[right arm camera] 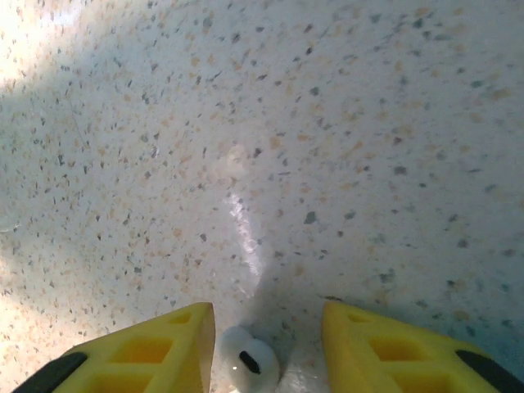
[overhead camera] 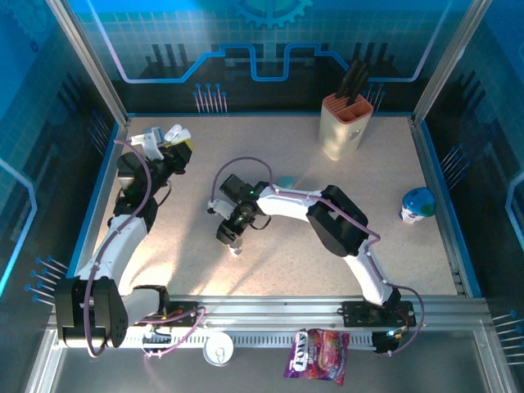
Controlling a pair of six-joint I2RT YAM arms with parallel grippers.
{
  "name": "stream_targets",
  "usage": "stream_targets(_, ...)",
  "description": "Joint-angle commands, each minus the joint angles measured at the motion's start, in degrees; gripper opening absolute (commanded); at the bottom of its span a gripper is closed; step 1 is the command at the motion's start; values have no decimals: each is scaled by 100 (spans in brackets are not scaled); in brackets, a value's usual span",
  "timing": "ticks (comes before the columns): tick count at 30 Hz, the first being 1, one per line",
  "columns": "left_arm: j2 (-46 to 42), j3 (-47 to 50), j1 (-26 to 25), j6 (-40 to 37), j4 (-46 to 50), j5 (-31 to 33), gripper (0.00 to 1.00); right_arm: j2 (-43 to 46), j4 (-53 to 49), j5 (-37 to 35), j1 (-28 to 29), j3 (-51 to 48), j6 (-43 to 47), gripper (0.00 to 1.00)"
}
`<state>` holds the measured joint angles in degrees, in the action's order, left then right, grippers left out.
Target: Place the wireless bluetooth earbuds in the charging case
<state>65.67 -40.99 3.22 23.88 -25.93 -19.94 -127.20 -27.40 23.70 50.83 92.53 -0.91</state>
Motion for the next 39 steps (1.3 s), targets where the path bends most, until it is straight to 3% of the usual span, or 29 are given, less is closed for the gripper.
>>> stream_targets(1,-88,109,47,-84,-191,-124,9,129,26,645,-211,-69,-419,41)
stream_targets(8,-72,109,47,-76,-237,-141,9,-74,-235,1022,-229,53,-87,39)
stream_targets(25,-54,102,47,-41,-252,-163,9,-320,-842,539,-22,366,262,32)
stream_targets(39,-36,71,47,-56,-233,-190,9,-232,-914,58,29,455,411,19)
